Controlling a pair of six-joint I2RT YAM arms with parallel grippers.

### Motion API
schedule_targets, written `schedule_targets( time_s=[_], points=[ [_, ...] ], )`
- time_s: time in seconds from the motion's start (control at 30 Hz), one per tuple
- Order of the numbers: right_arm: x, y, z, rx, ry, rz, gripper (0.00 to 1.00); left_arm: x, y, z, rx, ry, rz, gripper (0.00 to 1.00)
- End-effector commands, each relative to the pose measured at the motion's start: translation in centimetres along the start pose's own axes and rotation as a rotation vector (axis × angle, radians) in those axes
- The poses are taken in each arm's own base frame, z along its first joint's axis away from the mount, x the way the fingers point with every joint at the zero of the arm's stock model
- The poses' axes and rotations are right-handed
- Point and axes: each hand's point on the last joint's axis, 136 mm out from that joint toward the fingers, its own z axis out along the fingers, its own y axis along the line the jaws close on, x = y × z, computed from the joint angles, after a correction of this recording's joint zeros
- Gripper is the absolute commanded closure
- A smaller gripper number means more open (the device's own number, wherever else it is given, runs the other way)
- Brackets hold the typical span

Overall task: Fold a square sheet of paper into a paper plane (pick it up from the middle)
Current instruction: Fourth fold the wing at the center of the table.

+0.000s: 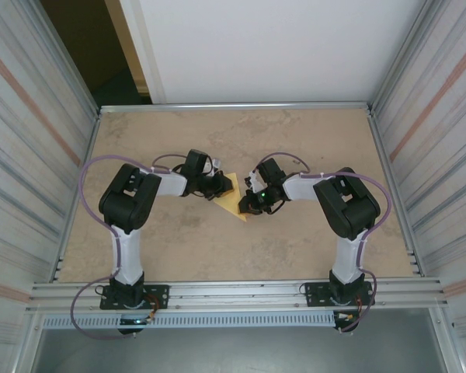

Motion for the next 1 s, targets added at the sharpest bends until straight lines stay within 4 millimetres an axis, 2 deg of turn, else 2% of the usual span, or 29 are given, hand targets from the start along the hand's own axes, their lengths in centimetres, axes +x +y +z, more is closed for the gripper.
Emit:
schedule_targets(
  time_s=[0.0, 0.1, 0.33, 0.57, 0.67, 0.8, 0.87, 0.97],
  points=[
    [2.6, -4.2, 0.9, 0.15, 0.08, 0.069, 0.9, -0.5, 2.5, -0.3, -0.102, -0.021, -0.007, 0.89],
    [2.9, -4.4, 0.9, 0.161, 0.085, 0.073, 0.9, -1.0, 2.8, -0.6, -0.112, -0.027, 0.0, 0.89],
    [3.2, -4.9, 1.0, 0.175, 0.095, 0.086, 0.9, -3.0, 0.7, -1.2, -0.097, -0.031, 0.086, 0.88],
    [3.2, -4.8, 0.9, 0.175, 0.089, 0.093, 0.9, -2.5, 2.5, -0.3, -0.121, -0.006, 0.055, 0.89],
    [2.7, -4.3, 0.6, 0.162, 0.076, 0.088, 0.9, -2.3, 3.3, -0.3, -0.146, -0.01, 0.051, 0.89],
    [2.3, -4.1, 0.6, 0.16, 0.068, 0.093, 0.9, -2.7, 3.3, -0.7, -0.164, -0.019, 0.066, 0.89],
    [2.4, -4.2, 0.6, 0.162, 0.071, 0.099, 0.9, -3.1, 3.0, -0.9, -0.167, -0.023, 0.077, 0.89],
    [2.6, -4.4, 0.7, 0.165, 0.073, 0.106, 0.9, -4.0, 1.3, -1.9, -0.147, -0.043, 0.113, 0.88]
  ],
)
